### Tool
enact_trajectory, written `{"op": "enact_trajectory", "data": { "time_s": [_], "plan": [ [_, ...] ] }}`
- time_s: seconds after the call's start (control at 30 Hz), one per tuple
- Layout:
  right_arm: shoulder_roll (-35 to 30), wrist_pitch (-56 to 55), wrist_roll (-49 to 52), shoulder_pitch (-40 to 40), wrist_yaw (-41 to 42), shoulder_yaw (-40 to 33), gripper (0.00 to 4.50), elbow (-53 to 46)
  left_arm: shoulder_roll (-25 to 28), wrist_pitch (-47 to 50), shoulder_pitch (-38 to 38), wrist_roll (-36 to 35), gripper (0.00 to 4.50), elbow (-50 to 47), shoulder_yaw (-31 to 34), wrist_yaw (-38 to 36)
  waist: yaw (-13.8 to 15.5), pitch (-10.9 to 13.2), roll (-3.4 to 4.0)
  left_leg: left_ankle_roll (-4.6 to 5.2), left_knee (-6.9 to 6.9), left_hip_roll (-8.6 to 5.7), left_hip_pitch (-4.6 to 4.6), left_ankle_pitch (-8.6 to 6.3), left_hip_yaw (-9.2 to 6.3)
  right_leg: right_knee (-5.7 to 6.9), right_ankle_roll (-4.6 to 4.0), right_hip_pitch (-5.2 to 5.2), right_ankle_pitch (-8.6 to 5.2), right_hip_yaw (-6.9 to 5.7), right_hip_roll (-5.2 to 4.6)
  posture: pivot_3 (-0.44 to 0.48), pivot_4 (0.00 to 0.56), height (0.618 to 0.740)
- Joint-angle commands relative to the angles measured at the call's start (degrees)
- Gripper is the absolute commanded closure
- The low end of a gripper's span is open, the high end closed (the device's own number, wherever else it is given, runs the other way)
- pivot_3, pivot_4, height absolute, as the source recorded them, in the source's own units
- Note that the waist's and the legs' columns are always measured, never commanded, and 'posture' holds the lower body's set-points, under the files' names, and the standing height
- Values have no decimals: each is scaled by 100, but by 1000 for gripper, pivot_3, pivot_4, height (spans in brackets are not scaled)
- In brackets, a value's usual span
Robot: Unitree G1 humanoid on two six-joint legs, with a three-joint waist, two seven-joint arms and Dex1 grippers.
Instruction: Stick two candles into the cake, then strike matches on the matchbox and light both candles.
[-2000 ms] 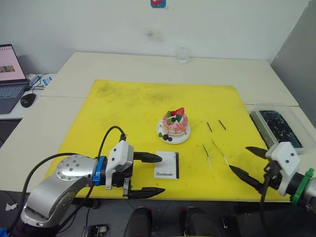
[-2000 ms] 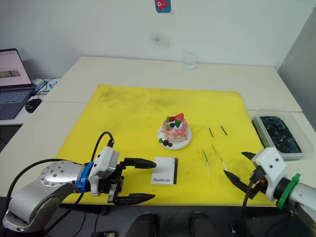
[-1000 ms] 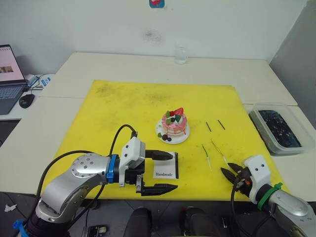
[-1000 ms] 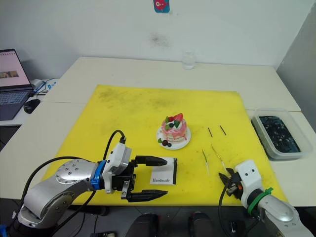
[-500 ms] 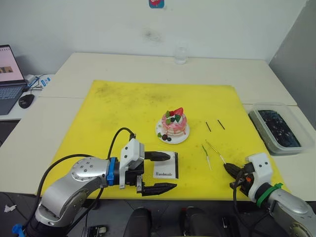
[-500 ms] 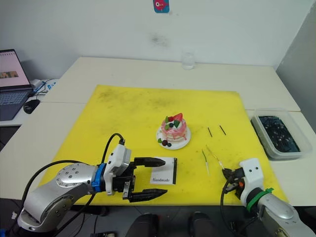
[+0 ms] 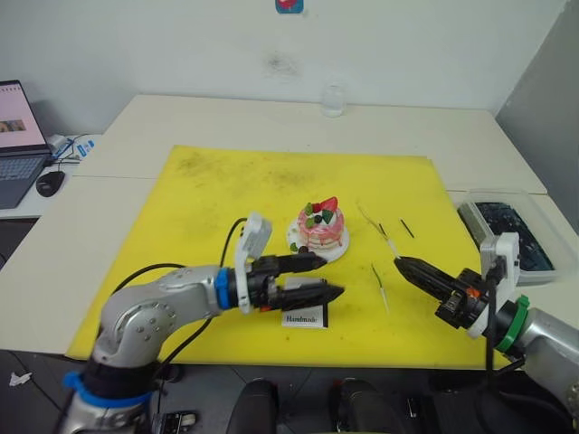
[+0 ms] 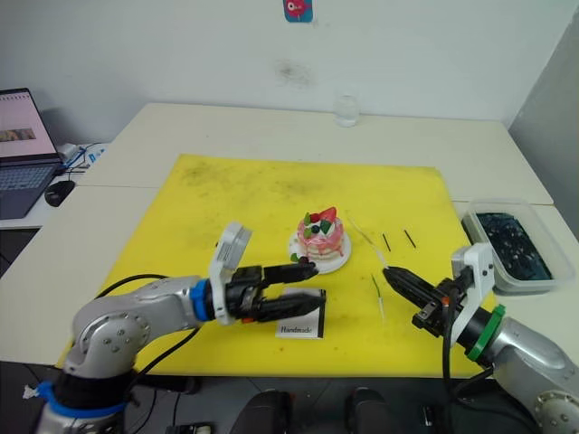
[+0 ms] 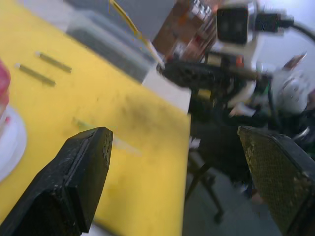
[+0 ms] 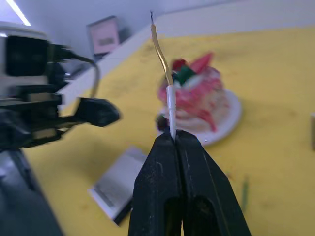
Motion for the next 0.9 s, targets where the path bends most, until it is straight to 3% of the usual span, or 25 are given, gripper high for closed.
{"op": "enact_trajectory", "data": {
  "time_s": [0.03,0.37,0.9],
  "plan": [
    [-213,-218,1253,-387,-569,320,4471,20,-380,18,-229,-678,0,102,147,479,-2,0,0,0,0,-4,0,0,1,0,0,0,0,1,3,0,150,740],
    [-521,-789,2332,-813,-1391,1142,4471,107,-955,-190,-305,-1900,0,386,286,1599,-6,0,0,-1,2,-2,0,0,-2,3,-1,-1,0,3,22,0,150,740],
    [-838,-1235,2572,-790,-1448,1341,4471,187,-703,-424,17,-3338,0,469,260,2095,1,0,0,-1,2,0,0,1,-2,2,-1,-1,0,2,21,0,150,740]
  ]
}}
